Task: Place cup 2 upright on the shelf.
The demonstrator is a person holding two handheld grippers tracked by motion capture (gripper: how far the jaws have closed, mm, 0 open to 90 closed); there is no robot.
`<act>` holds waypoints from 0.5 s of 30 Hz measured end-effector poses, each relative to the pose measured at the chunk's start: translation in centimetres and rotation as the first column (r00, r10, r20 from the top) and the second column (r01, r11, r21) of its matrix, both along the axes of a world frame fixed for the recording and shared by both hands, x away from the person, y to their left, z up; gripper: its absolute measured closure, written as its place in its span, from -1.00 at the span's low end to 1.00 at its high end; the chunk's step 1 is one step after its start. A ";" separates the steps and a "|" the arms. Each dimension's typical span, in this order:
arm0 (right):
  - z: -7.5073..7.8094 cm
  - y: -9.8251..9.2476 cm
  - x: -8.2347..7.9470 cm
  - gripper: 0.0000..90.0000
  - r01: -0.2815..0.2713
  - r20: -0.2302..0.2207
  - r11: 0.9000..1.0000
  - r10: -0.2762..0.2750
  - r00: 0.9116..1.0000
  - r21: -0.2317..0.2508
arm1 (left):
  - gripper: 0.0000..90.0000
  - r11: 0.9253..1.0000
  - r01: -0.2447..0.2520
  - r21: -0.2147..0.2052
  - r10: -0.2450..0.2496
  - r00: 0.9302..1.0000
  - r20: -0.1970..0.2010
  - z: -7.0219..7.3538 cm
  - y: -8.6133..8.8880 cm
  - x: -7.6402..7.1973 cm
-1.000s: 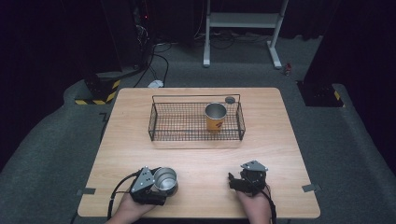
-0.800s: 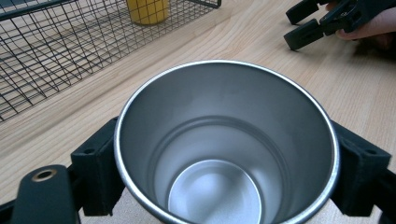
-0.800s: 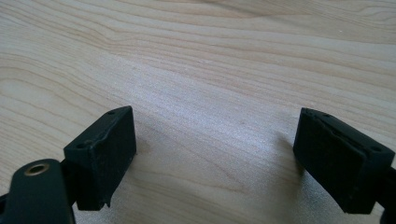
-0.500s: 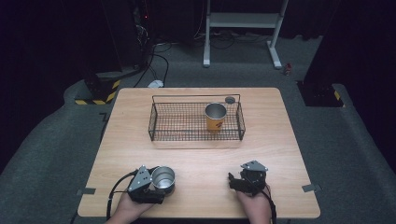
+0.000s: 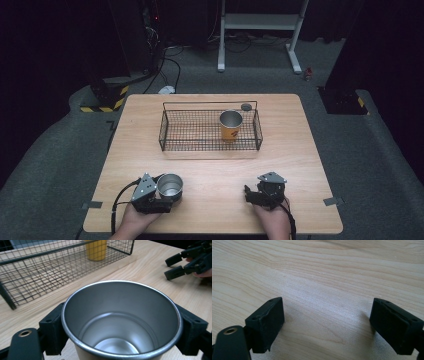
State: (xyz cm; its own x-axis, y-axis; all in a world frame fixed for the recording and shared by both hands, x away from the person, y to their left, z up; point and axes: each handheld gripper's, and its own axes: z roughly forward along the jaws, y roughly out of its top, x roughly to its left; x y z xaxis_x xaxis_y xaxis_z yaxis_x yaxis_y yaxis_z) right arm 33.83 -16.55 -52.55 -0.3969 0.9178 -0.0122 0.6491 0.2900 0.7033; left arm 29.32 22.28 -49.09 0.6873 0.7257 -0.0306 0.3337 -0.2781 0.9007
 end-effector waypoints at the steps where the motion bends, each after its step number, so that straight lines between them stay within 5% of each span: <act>1: 0.0 0.0 0.0 -0.75 0.000 0.000 1.000 0.000 1.000 0.000 | -0.64 1.000 0.000 0.000 0.000 1.000 0.000 0.0 0.0 0.0; 15: 0.0 0.1 0.4 -0.80 -0.029 -0.010 1.000 0.029 1.000 -0.001 | -0.59 0.995 -0.094 -0.045 0.095 0.995 0.031 1.6 -0.1 0.3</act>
